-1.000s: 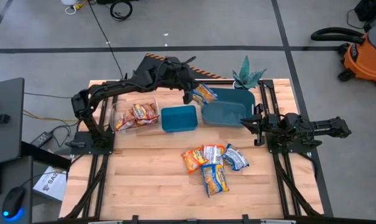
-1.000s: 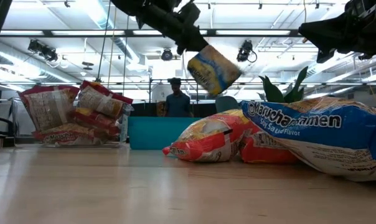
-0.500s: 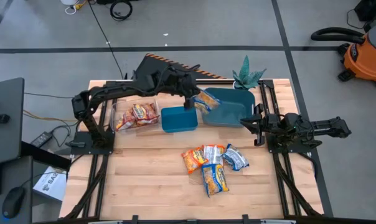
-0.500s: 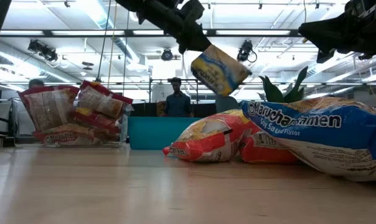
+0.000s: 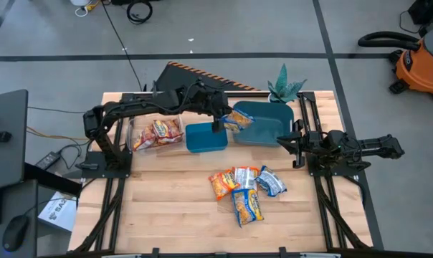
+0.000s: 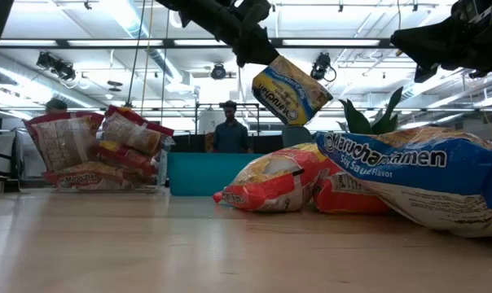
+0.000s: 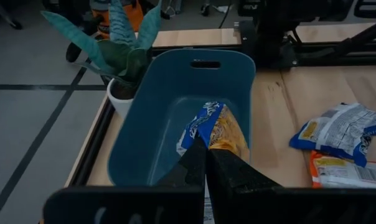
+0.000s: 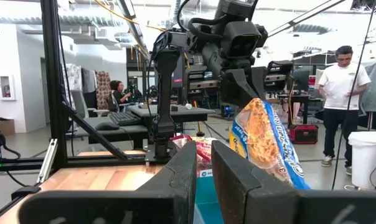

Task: Sort Maruchan noodles
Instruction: Put the blue noodle pack into the green bin

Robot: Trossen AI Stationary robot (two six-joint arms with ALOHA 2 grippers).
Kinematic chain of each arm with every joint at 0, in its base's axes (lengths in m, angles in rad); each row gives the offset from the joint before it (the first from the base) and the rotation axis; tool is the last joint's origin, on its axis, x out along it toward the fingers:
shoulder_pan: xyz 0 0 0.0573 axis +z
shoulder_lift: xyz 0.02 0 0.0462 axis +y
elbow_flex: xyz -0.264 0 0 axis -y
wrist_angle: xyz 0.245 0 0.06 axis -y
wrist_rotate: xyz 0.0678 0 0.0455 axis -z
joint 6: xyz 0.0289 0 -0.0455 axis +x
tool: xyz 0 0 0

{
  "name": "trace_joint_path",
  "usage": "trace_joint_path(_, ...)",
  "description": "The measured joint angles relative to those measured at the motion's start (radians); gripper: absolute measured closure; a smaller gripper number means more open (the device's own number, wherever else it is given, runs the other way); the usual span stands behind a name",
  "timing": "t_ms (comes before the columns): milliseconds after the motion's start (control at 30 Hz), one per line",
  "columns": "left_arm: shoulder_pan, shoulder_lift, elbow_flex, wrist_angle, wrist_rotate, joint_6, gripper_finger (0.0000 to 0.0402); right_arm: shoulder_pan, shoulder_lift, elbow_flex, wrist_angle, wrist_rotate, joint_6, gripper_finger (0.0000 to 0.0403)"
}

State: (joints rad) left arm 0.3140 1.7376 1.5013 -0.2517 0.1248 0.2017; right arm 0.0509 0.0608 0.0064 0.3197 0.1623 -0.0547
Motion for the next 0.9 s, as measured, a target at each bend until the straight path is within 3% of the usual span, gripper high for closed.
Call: trace_joint_path(900, -0.006, -0.002, 0.000, 0.159, -0.024, 0.047, 0.0395, 0.000, 0.000, 0.000, 0.000, 0.000, 0.000, 0.0348)
